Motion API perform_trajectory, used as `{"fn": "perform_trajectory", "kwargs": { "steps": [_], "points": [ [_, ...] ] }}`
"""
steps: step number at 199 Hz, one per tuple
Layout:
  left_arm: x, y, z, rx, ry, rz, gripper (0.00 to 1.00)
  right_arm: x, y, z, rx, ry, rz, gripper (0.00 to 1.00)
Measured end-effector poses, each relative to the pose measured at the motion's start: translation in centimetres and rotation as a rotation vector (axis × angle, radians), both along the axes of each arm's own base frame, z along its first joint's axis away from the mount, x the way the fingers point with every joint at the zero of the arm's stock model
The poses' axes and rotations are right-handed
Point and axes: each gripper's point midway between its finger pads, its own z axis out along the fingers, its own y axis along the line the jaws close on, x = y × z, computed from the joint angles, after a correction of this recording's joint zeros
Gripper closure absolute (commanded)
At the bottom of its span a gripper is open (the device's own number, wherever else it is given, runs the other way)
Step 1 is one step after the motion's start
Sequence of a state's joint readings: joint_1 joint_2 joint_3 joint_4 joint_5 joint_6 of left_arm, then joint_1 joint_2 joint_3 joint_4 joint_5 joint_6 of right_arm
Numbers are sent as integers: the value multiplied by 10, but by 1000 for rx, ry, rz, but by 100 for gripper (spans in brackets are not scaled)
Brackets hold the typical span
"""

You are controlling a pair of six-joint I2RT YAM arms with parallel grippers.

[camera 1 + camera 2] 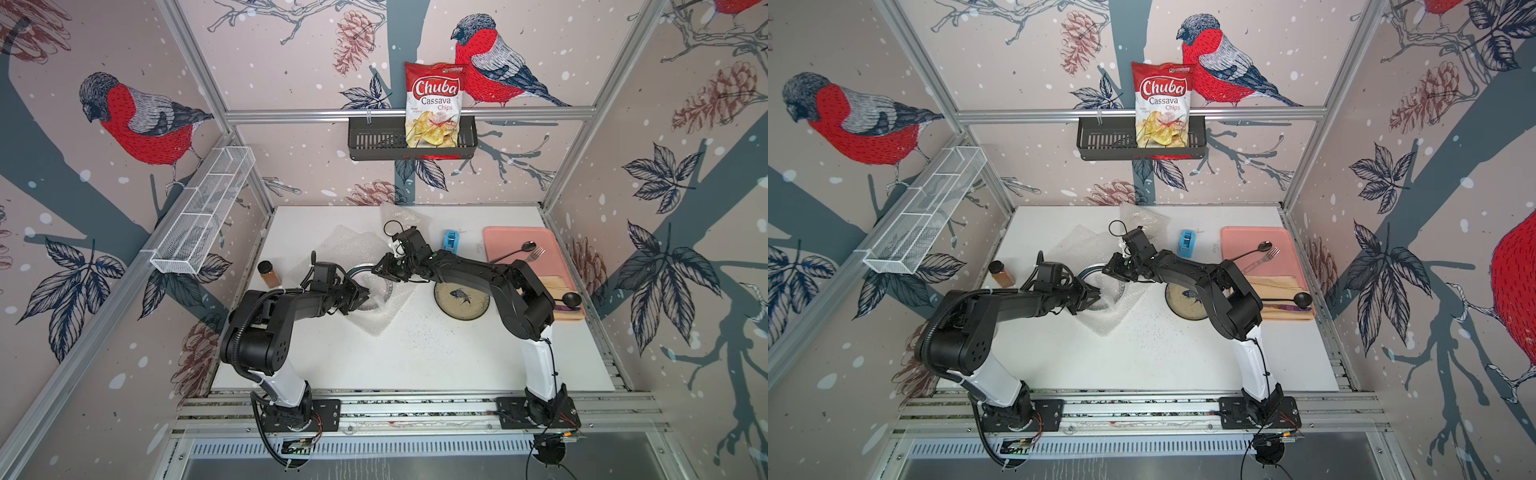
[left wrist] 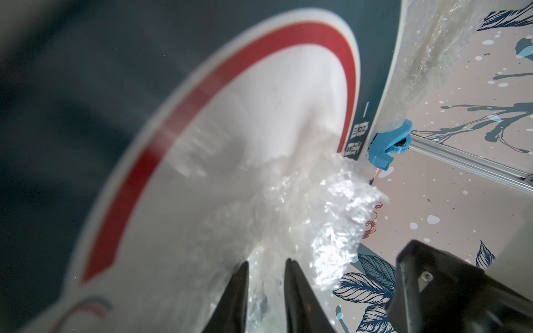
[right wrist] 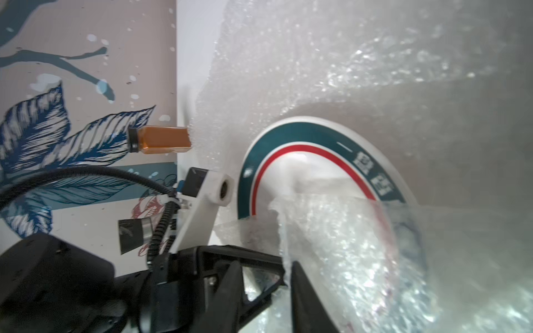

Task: Wrap dinner plates in bubble wrap
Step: Wrap the plate in the bubble wrap.

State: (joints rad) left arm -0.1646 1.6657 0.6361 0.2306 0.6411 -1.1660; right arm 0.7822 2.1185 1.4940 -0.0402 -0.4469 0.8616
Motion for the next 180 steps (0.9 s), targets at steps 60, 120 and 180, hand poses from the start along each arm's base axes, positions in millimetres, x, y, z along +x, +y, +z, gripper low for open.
{"fn": "perform_trajectory", "kwargs": {
  "steps": [60,120,180],
  "points": [
    [-2,4,2,11,-3,-2,72,-29,16,-45,-107,43,95,87],
    [-2,22,29,43,-32,18,70,-36,19,-60,-159,15,124,87],
    [35,3,54,26,-95,-22,75,-37,21,-59,-173,-5,121,87]
  ]
}}
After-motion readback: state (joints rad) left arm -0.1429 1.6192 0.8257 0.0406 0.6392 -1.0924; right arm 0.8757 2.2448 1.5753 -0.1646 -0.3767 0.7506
